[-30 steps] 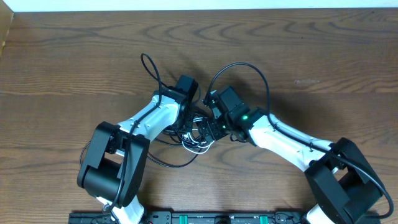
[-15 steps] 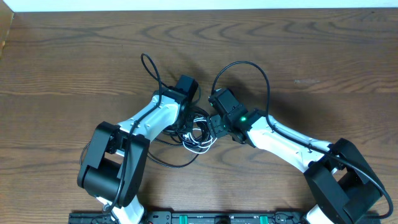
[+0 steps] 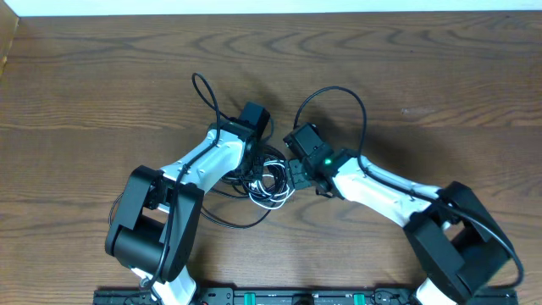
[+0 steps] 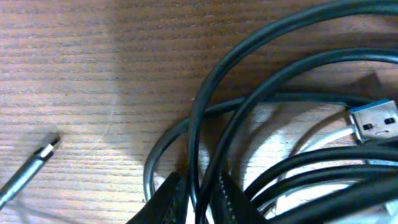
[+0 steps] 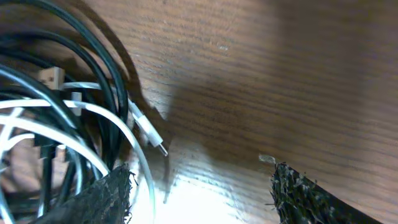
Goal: Untangle cables
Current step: 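Pull the white cable rightward out of the coil with the right gripper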
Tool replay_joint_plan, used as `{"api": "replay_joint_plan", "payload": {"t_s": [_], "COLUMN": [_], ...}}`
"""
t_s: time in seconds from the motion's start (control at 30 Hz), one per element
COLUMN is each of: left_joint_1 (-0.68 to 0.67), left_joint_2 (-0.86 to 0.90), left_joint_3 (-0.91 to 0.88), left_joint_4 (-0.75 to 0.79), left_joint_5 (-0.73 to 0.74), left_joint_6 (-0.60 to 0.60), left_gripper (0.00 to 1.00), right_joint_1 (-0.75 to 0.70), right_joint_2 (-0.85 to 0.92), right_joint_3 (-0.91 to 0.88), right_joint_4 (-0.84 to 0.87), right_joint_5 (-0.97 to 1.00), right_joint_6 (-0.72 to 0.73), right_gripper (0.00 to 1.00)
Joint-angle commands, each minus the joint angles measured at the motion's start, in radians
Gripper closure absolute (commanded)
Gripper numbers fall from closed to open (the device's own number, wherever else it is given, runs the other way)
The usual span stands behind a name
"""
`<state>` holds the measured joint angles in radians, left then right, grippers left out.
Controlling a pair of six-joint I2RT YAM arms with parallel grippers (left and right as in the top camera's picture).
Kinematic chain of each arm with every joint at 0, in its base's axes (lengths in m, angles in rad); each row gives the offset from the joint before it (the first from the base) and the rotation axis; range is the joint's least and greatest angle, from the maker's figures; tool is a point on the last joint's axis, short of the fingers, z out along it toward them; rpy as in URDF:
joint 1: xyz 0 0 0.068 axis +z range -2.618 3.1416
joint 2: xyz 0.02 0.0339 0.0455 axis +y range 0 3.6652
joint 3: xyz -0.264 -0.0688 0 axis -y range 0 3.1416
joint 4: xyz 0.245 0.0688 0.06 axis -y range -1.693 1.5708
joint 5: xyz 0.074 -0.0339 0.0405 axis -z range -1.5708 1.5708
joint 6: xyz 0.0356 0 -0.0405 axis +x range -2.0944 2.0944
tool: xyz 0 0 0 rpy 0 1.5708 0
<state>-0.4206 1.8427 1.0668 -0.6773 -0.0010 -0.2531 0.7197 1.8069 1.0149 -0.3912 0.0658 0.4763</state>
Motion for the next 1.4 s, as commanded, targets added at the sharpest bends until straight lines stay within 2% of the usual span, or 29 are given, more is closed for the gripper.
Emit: {"api": "replay_joint_plan", "payload": {"t_s": [0.0,0.13,0.3,0.6,0.7,0.83,0.93,1.03,1.17,1.27,1.37], "left_joint_1": [-0.01,-0.01,-0.01,-0.01,-0.01,-0.01,-0.01,-0.01,-0.01,-0.01,-0.01], "left_joint_2": [0.071,0.071,0.071,0.071,0.071,0.071,0.071,0.071,0.071,0.071,0.071], "left_joint_3": [-0.048,-0.049,-0.049,-0.049,-0.049,-0.049,-0.048,-0.049,-0.048,-0.049,-0.049], "left_joint_4": [0.005,0.005,0.005,0.006,0.006,0.004,0.005,0.005,0.002,-0.007,-0.021], "left_joint_5": [0.083,0.083,0.083,0.083,0.083,0.08,0.079,0.079,0.064,-0.008,-0.133], "left_joint_6": [0.017,0.017,0.017,0.017,0.017,0.017,0.017,0.017,0.016,0.0,-0.084], "left_gripper": [0.8,0.8,0.8,0.8,0.8,0.8,0.8,0.8,0.8,0.8,0.8], "right_joint_1": [0.009,0.008,-0.006,-0.145,-0.214,-0.344,-0.43,-0.562,-0.691,-0.775,-0.841], "right_joint_2": [0.056,0.092,0.084,0.043,0.043,0.043,0.043,0.043,0.044,0.045,0.045], "right_joint_3": [0.002,0.002,0.003,0.005,0.005,0.006,0.006,0.006,0.005,0.002,0.001], "right_joint_4": [0.008,0.006,-0.015,-0.194,-0.233,-0.269,-0.269,-0.237,-0.199,-0.199,-0.199], "right_joint_5": [-0.039,-0.032,-0.003,0.067,0.067,0.079,0.188,0.336,0.317,0.316,0.316], "right_joint_6": [0.033,0.048,0.05,0.034,-0.004,-0.175,-0.224,-0.223,-0.147,-0.097,-0.094], "right_gripper": [0.31,0.35,0.48,0.5,0.5,0.45,0.44,0.49,0.48,0.46,0.44]}}
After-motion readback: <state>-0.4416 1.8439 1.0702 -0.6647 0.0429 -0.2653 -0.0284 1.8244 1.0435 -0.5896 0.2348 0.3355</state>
